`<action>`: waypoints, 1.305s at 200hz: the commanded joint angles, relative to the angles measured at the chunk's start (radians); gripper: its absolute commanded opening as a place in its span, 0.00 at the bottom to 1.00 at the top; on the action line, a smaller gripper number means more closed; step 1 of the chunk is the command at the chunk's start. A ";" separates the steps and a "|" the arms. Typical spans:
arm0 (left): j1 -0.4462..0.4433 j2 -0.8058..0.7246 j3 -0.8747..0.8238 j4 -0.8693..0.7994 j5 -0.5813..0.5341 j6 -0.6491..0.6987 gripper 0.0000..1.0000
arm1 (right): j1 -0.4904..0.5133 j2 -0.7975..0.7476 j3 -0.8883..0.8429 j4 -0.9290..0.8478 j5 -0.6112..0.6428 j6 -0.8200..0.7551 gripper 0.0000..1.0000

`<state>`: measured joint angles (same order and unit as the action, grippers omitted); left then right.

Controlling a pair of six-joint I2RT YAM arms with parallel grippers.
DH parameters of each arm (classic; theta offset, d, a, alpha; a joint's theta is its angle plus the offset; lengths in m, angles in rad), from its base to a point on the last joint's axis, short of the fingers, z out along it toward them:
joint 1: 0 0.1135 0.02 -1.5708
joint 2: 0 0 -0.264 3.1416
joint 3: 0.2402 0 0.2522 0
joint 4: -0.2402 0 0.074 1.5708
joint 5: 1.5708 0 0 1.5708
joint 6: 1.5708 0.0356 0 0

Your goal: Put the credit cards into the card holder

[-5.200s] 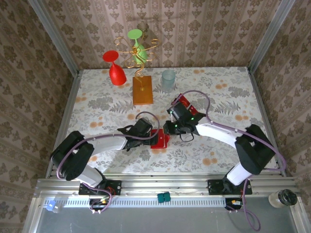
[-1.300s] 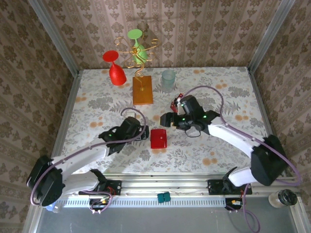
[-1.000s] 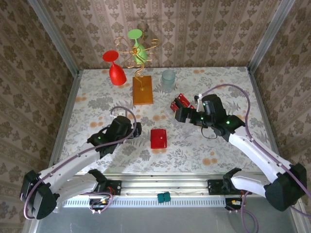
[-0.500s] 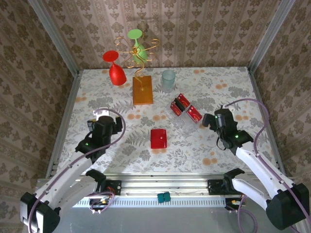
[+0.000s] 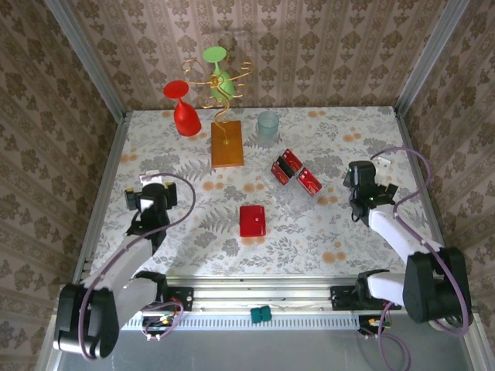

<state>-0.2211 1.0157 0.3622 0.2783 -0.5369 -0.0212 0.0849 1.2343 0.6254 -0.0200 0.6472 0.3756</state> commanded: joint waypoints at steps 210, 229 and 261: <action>0.191 0.543 0.030 0.641 0.447 0.077 1.00 | -0.061 0.299 -0.215 0.866 -0.487 -0.310 1.00; 0.196 0.544 0.035 0.633 0.457 0.070 1.00 | -0.061 0.305 -0.205 0.858 -0.486 -0.310 1.00; 0.195 0.543 0.028 0.647 0.454 0.073 1.00 | -0.051 0.297 -0.222 0.884 -0.465 -0.317 1.00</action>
<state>-0.0261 1.5696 0.3794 0.9310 -0.1154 0.0711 0.0303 1.5272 0.4034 0.8551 0.1745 0.0807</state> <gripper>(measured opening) 0.999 0.999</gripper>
